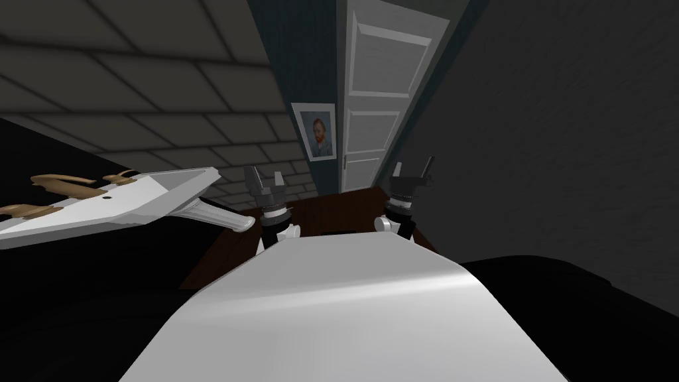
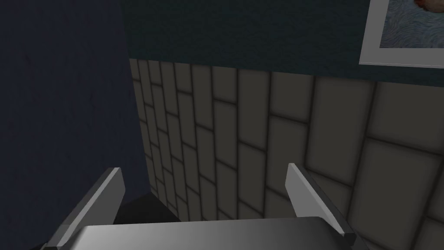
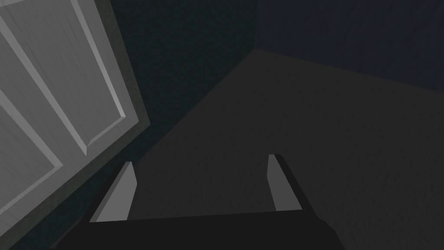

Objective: Pull the door open

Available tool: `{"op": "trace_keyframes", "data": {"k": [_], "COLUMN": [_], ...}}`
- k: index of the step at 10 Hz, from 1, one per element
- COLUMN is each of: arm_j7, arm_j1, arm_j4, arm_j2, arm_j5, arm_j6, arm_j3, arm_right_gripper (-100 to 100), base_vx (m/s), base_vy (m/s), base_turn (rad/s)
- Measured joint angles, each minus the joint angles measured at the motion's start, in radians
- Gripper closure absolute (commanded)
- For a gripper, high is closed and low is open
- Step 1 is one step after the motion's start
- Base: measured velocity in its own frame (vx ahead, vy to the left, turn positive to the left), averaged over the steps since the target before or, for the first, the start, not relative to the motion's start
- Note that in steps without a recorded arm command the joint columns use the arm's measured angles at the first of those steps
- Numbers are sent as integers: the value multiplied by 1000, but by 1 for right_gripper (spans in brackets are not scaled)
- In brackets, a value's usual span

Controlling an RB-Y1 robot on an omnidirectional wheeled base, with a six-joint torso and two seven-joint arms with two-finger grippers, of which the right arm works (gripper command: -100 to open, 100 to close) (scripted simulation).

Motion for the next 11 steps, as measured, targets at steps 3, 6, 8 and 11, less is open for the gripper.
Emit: {"op": "trace_keyframes", "data": {"k": [3,6,8,11], "arm_j7": [-52,-114,-148,-211], "arm_j1": [-15,-34,-42,-59], "arm_j4": [59,118,150,214], "arm_j2": [-18,-37,-47,-67], "arm_j5": [-2,-6,-8,-16], "arm_j6": [-11,-13,-18,-29], "arm_j3": [4,5,7,2], "arm_right_gripper": [-100,-100,-100,-100], "base_vx": [149,107,88,89], "base_vy": [-9,4,6,4], "base_turn": [32,25,27,29]}}
